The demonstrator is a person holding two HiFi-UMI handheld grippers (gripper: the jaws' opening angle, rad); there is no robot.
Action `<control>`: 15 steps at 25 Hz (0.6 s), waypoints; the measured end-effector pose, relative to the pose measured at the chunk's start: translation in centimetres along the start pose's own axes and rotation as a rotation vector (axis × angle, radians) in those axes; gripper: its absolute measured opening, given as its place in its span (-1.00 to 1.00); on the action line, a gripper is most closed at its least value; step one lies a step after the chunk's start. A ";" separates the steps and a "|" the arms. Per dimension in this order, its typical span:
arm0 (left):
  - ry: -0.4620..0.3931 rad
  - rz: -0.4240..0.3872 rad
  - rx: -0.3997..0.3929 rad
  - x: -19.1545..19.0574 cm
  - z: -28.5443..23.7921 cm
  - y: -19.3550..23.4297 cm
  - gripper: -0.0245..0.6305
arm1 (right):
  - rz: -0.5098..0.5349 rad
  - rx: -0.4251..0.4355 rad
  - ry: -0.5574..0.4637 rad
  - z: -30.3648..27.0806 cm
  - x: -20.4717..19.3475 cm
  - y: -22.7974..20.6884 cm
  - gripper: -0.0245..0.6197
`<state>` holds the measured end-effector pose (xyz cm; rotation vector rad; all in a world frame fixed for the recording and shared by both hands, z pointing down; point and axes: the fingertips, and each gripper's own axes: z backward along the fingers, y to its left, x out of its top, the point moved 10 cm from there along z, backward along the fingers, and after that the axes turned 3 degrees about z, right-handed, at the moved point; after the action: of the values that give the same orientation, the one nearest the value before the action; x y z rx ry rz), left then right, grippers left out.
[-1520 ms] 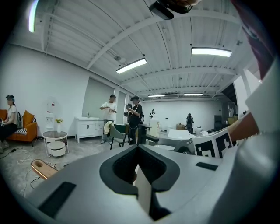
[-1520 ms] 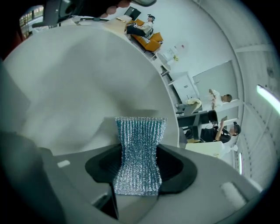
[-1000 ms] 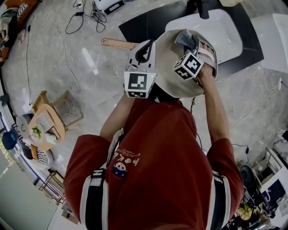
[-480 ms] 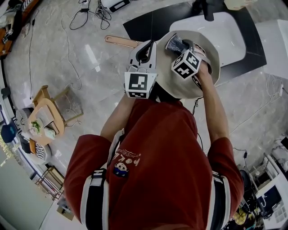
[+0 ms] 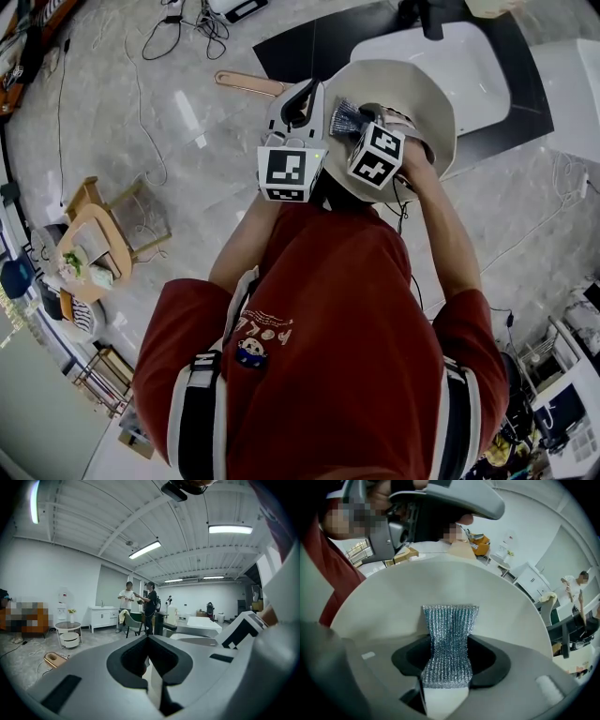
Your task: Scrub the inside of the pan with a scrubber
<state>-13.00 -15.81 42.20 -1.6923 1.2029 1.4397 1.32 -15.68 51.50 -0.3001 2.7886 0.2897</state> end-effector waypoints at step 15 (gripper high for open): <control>0.002 0.002 -0.036 -0.1 -0.3 -1.1 -0.91 | -0.092 0.110 0.162 2.4 -4.7 1.8 -0.15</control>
<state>-11.90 -15.64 42.25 -1.7176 1.1863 1.4691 5.94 -12.55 51.11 -0.4426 2.9246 0.0936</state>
